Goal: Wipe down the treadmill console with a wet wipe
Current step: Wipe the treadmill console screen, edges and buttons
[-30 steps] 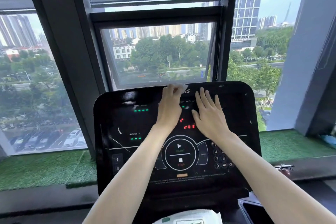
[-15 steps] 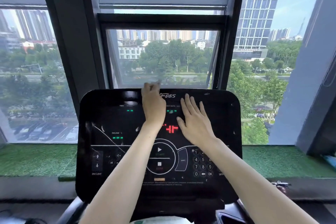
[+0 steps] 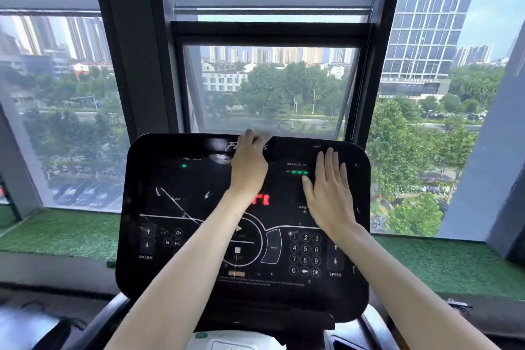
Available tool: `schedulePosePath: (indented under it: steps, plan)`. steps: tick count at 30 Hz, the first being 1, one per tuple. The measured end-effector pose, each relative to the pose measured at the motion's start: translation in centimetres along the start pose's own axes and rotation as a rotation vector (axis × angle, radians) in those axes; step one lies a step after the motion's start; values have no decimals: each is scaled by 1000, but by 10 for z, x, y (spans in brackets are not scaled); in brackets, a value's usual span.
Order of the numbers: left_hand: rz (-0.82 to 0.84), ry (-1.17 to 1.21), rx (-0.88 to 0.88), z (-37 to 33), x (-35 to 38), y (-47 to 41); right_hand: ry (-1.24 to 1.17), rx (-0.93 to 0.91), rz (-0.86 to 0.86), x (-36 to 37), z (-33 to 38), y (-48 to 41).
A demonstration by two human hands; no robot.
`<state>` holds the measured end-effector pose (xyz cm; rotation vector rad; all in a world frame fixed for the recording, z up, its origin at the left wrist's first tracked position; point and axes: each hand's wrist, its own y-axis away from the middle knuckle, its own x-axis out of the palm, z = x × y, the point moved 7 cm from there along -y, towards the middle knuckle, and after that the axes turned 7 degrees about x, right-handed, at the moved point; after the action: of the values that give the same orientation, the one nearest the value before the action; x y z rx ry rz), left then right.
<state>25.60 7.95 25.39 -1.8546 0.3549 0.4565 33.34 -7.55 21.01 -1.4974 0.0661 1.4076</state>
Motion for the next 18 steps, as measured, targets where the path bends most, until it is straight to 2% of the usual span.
schedulePosePath:
  steps: [2,3,6,8,11,12,13,16,17,18]
  plan:
    - [-141,50,-222,11,-11,3,-27,-4,-8,-1,0,-1]
    - [-150,58,-246,4,-12,5,-39,-3,-17,-2,0,-2]
    - [5,28,82,-37,11,5,-11,-20,-39,-1,-3,-4]
    - [52,53,135,-32,13,1,15,-40,-33,0,-6,-4]
    - [-186,128,-201,2,-7,1,9,-54,-23,1,-8,-3]
    - [-225,135,-252,1,-8,4,6,-55,-26,1,-8,-3]
    - [-190,115,-201,-11,-4,4,6,-55,-29,1,-7,-3]
    - [29,21,226,-57,23,11,3,-60,-37,2,-8,-3]
    - [46,22,258,-55,24,10,1,-62,-37,1,-8,-3]
    - [19,49,184,-45,22,6,-2,-65,-39,1,-8,-2]
